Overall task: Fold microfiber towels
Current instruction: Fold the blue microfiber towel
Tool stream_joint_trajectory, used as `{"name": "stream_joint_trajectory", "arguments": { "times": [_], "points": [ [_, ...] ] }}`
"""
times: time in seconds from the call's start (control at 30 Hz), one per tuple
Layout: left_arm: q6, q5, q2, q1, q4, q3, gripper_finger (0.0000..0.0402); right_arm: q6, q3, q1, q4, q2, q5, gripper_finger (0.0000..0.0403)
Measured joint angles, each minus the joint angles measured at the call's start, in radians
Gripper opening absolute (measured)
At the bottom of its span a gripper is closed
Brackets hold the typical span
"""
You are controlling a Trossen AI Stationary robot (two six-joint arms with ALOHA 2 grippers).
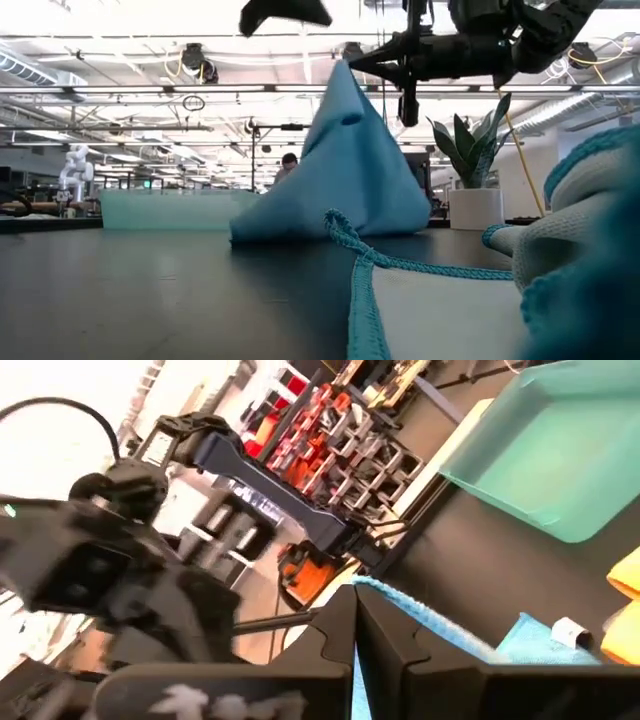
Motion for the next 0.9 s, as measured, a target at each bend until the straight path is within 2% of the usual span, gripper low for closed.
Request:
{"name": "stream_joint_trajectory", "arguments": {
  "times": [0.13, 0.37, 0.53, 0.67, 0.9],
  "points": [
    [-0.054, -0.105, 0.034, -0.021, -0.014, -0.020, 0.0017, -0.010, 0.000, -0.021, -0.002, -0.002, -0.041, 0.0000],
    [-0.178, -0.236, 0.145, -0.039, 0.021, -0.033, 0.0017, -0.058, 0.000, -0.042, -0.047, -0.002, -0.011, 0.0000],
    [-0.191, -0.237, 0.189, -0.051, 0.169, -0.032, 0.0016, -0.113, 0.000, -0.073, -0.083, -0.002, 0.047, 0.0000],
    [-0.161, -0.229, 0.199, -0.057, 0.271, -0.031, 0.0016, -0.121, 0.000, -0.102, -0.102, -0.002, 0.053, 0.0000],
    [-0.188, -0.202, 0.271, -0.014, 0.300, -0.032, 0.0016, -0.104, 0.000, -0.103, -0.061, -0.002, 0.040, 0.0000]
  ]
}}
